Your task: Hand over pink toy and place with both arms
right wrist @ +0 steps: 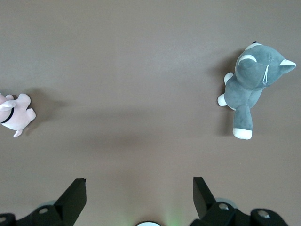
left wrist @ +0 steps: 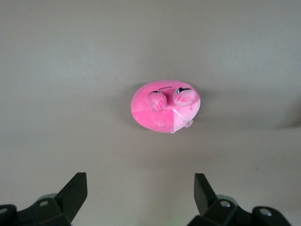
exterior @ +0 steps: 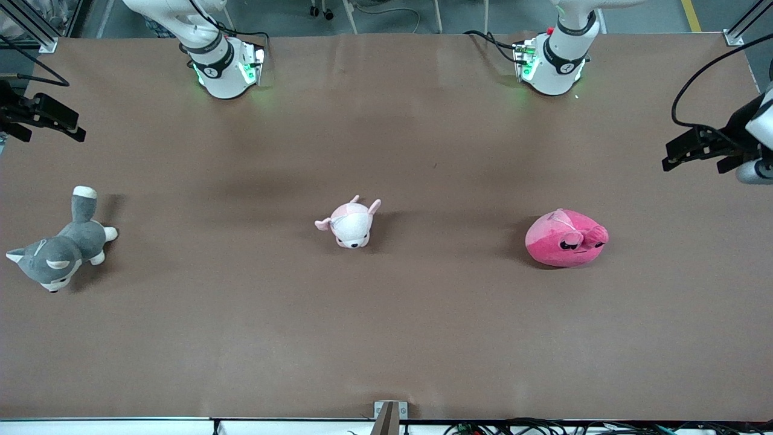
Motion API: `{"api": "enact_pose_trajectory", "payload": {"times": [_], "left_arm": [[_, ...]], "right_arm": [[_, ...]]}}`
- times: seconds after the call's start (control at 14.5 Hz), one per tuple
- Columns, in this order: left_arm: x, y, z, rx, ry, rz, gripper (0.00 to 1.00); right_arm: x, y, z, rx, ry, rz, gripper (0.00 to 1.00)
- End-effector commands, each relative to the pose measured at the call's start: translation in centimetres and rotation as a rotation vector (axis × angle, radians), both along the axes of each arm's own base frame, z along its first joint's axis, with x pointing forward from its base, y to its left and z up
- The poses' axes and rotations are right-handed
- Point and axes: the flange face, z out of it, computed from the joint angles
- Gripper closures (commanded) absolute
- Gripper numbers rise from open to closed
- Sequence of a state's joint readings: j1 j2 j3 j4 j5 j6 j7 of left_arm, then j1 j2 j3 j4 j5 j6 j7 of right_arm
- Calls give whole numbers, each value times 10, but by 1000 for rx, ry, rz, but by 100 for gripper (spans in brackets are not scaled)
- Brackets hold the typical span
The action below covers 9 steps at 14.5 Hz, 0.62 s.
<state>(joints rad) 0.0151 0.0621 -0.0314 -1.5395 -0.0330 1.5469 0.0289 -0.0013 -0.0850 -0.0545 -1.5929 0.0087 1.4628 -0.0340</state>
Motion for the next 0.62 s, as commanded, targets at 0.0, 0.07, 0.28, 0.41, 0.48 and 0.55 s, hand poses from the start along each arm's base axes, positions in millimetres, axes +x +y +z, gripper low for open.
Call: {"api": "enact_pose_trajectory", "payload": {"times": [0.0,0.07,0.28,0.41,0.48,0.55], "left_arm": [[22,0,-56,-20,61,17,0],[26,0,-74,-19,63,22,0],[36,0,-131,-17,60,68,0],[45,-5,-165,-14,81,105,0],[50,-6,-180,-15,86,118,0],[54,-8,-191,-15,90,126,0]], "right_arm": [[-8,-1,2,-1,-5,11,0],[-9,-1,2,-1,-2,11,0],[-9,-1,2,-1,-4,11,0],[-9,-1,2,-1,-4,11,0],[-9,-1,2,-1,-4,11,0],[-9,-1,2,-1,-4,11,0]]}}
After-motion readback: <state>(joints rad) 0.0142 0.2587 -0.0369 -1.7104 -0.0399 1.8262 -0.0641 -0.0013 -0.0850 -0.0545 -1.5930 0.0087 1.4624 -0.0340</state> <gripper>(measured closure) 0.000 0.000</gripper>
